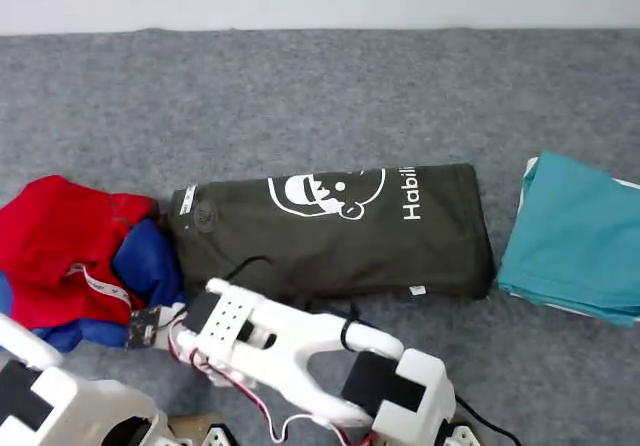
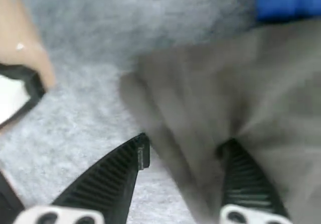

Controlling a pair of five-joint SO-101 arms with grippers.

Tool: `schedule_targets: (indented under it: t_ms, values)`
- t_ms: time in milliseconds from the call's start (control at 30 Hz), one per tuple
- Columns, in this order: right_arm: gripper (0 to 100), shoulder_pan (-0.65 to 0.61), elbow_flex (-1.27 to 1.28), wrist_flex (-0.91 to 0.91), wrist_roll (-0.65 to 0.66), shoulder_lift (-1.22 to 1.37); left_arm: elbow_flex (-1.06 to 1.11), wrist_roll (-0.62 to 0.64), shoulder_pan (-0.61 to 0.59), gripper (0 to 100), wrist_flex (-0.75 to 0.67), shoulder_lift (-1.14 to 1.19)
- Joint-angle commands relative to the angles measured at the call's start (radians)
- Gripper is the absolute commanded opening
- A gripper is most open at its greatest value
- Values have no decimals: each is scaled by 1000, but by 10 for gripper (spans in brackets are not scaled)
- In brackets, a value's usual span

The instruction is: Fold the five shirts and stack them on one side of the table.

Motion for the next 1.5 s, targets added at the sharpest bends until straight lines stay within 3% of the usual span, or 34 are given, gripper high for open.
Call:
schedule_targets:
  t_ms: [0,467,733,1000,1333,1467]
  values:
    - [67,5,-6,-16,-3,31,-4,-14,-9,17,23,-54]
    - [9,25,-95,70,2,-62,-4,-14,-9,17,23,-54]
    - [9,189,-279,196,104,-151,-4,-14,-8,17,23,-54]
    - [10,332,-396,191,216,-148,-4,-14,-5,17,23,-54]
    - [17,443,-566,157,221,74,-4,-14,-3,17,23,-54]
    - [122,461,-692,219,215,188,-2,-12,-3,17,23,-54]
